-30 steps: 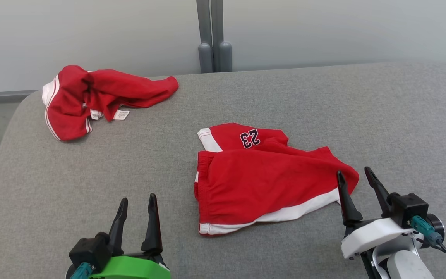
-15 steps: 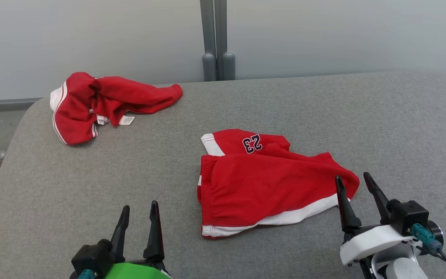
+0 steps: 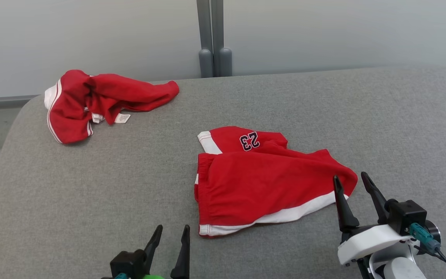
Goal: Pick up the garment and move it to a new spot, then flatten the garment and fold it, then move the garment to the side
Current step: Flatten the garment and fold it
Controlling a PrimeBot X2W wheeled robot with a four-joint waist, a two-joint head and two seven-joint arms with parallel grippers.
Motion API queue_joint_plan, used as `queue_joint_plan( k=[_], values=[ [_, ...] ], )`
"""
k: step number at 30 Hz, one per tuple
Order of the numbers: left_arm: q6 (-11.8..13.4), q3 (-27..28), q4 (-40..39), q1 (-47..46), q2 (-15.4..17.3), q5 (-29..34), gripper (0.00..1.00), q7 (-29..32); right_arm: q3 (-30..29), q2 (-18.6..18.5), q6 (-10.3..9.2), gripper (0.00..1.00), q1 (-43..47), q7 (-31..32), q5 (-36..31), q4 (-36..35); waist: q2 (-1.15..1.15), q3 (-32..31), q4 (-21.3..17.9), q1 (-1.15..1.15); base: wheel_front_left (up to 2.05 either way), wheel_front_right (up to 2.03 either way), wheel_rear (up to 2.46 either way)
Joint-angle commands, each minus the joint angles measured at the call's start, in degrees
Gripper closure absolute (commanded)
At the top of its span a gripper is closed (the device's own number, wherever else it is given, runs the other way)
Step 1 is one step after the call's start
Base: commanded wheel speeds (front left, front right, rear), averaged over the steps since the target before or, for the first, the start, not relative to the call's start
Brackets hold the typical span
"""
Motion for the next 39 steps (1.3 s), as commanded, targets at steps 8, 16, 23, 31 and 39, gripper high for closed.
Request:
queue_joint_plan(
  k=[8, 16, 23, 31, 39],
  values=[
    [-2.46, -3.43, 7.61, -4.52, 0.46, 0.76, 0.00, 3.73, 0.21, -0.03, 0.00, 0.00, -1.74, -0.17, -0.10, 0.46, 0.00, 2.70, -3.02, 0.00, 0.00, 0.00, 0.00],
    [-3.11, -4.21, 11.84, -7.60, 0.27, -0.40, 0.00, 2.80, -0.14, -0.03, 0.00, 0.00, -2.38, -0.17, -0.12, 0.46, 0.00, 4.17, -4.83, 0.00, 0.00, 0.00, 0.00],
    [-3.45, -5.27, 14.35, -9.24, 0.17, -0.80, 0.36, 2.09, -0.18, -0.03, 0.00, 0.00, -2.65, -0.17, 0.12, 0.73, 0.00, 4.60, -5.72, 0.00, 0.00, 0.00, 0.00],
    [-3.53, -6.64, 15.73, -10.42, 0.09, -0.89, 1.00, 1.27, -1.13, -0.03, 0.00, 0.00, -2.02, -0.17, 0.05, 1.52, 0.00, 4.64, -6.17, 0.00, 0.00, 0.00, 0.00],
    [-1.97, -4.10, 11.62, -10.51, 0.80, -1.41, 1.00, -1.11, -3.31, -0.02, 0.00, 0.00, -1.63, -0.17, 0.37, 9.04, 0.00, 4.54, -5.24, 0.00, 0.00, 0.00, 0.00]
  ],
)
